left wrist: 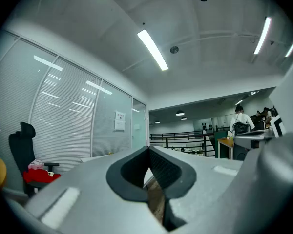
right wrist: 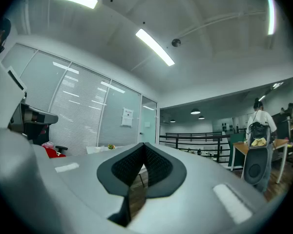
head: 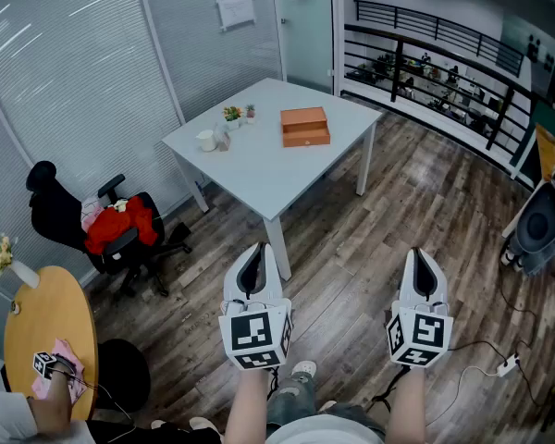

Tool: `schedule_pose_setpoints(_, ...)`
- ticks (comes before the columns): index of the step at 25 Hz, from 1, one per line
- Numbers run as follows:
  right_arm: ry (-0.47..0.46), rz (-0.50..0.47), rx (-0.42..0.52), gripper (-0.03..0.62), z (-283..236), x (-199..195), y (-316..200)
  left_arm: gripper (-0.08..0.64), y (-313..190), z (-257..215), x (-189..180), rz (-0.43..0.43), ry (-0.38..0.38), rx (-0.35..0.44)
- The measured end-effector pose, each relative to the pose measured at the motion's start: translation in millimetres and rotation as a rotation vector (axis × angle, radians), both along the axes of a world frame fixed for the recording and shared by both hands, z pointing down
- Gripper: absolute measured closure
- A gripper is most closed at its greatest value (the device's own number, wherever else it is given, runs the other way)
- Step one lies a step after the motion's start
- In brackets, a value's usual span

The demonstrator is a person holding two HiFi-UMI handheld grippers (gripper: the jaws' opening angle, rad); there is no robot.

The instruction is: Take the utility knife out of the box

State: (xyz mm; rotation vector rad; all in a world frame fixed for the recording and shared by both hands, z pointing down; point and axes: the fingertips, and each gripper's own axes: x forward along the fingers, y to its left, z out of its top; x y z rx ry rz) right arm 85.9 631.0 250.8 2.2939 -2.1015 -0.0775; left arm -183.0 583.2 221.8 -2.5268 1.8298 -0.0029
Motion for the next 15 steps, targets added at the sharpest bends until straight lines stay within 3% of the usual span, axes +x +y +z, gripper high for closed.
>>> schedule_pose_setpoints(15,0.002,-0.017,-0.025,0.569,9.4,-9.2,-19.0,0.56,-19.0,5.7,-8.1,-0.015,0.007,-0.013)
